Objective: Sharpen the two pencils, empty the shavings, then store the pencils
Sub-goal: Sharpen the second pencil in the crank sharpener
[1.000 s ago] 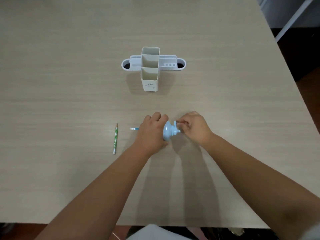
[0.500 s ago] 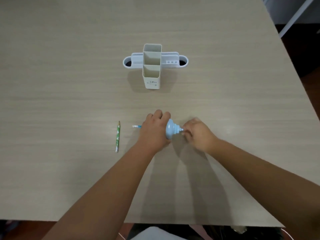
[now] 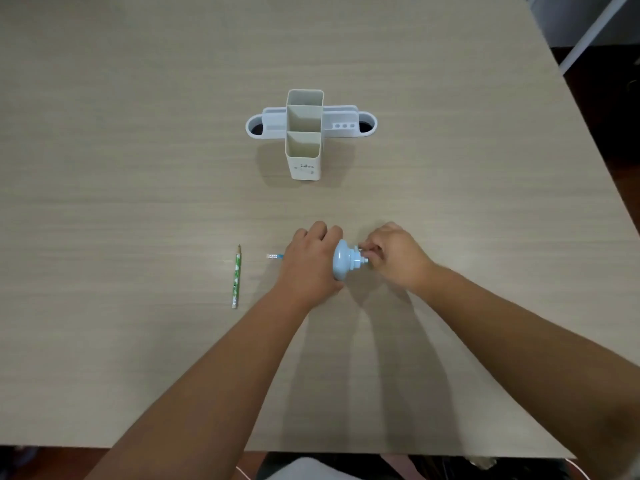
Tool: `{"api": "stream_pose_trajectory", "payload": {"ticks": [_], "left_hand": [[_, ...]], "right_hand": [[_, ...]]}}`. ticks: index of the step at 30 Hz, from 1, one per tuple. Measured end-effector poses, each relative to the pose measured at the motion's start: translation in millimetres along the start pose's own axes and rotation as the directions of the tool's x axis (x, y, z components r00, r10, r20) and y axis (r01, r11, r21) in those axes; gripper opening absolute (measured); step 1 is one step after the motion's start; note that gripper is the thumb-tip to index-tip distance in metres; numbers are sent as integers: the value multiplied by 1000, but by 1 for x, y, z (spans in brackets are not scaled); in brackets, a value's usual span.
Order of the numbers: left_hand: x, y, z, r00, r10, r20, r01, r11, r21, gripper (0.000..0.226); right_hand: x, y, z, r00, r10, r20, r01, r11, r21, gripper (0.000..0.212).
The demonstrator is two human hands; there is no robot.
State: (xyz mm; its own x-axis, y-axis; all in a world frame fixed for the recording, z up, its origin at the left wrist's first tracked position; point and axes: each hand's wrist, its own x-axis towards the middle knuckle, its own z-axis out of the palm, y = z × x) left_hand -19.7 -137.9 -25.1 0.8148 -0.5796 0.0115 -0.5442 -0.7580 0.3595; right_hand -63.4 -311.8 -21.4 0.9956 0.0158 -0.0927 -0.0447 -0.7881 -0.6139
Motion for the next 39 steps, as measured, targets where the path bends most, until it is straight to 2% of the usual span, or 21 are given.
{"api": "stream_pose_trajectory", "payload": {"ticks": [1, 3, 6, 9, 12, 15, 17, 19, 22, 24, 26, 27, 30, 31, 33, 35, 37, 38, 39], "left_hand": [[0, 1, 0, 1000, -3, 8, 3, 1000, 5, 61], [1, 2, -1, 1000, -11, 29, 11, 1000, 10, 62], [1, 1, -2, 1000, -21, 23, 21, 1000, 8, 64], [2, -1, -4, 998, -18, 58, 18, 1000, 0, 69], [1, 1, -5, 998, 6, 55, -8, 999, 36, 66], [-1, 3, -4, 999, -15, 33, 14, 999, 29, 64], [-1, 3, -2, 999, -34, 25, 34, 999, 13, 63], [-1, 3, -2, 999, -38, 27, 37, 999, 8, 63], [0, 3, -3, 999, -22, 38, 21, 1000, 21, 63], [1, 1, -2, 998, 4, 57, -6, 1000, 31, 67], [2, 0, -3, 998, 23, 66, -25, 999, 37, 70], [2, 0, -4, 997, 22, 68, -25, 999, 40, 70], [0, 3, -5, 999, -4, 43, 2, 999, 35, 66], [0, 3, -3, 1000, -9, 29, 8, 1000, 30, 65], [-1, 3, -3, 999, -14, 37, 13, 999, 38, 65], [1, 2, -4, 999, -13, 52, 11, 999, 35, 68], [1, 1, -4, 998, -12, 54, 11, 1000, 18, 70], [1, 1, -4, 998, -11, 56, 10, 1000, 19, 71], [1, 1, -5, 998, -11, 60, 10, 1000, 25, 71]], "right_hand": [[-11, 1, 6, 998, -32, 51, 34, 999, -23, 3], [-39, -4, 10, 995, -50, 83, 45, 997, 59, 3], [-54, -14, -5, 998, -68, -17, 70, 963, 259, 5], [-33, -20, -22, 979, -110, -171, 143, 970, 197, 6], [2, -7, -17, 964, -37, -264, 65, 993, 98, 6], [7, 4, 4, 996, 68, -52, -68, 998, -2, 2], [-15, 4, 15, 997, 42, 61, -41, 999, -20, 7], [-44, -4, 13, 997, 6, 71, -12, 997, 73, 4], [-59, -19, -7, 996, -74, -46, 81, 980, 182, 7], [-41, -22, -20, 977, -138, -163, 158, 980, 117, 5], [-12, -13, -21, 967, -92, -236, 109, 992, 57, 4], [0, -8, -17, 976, -42, -212, 51, 998, 37, 4], [-8, 0, 8, 997, 61, 51, -58, 996, -64, 6], [-22, -2, 11, 994, 55, 97, -49, 997, -61, 7], [-51, -15, -2, 992, -4, 124, -4, 998, 70, 4], [-49, -24, -20, 999, -40, -24, 43, 983, 181, 5], [-23, -28, -29, 981, -5, -192, 38, 985, 169, 5], [-8, -24, -25, 971, 28, -236, 4, 991, 132, 5], [3, -21, -20, 973, 60, -221, -39, 994, 99, 4]]}}
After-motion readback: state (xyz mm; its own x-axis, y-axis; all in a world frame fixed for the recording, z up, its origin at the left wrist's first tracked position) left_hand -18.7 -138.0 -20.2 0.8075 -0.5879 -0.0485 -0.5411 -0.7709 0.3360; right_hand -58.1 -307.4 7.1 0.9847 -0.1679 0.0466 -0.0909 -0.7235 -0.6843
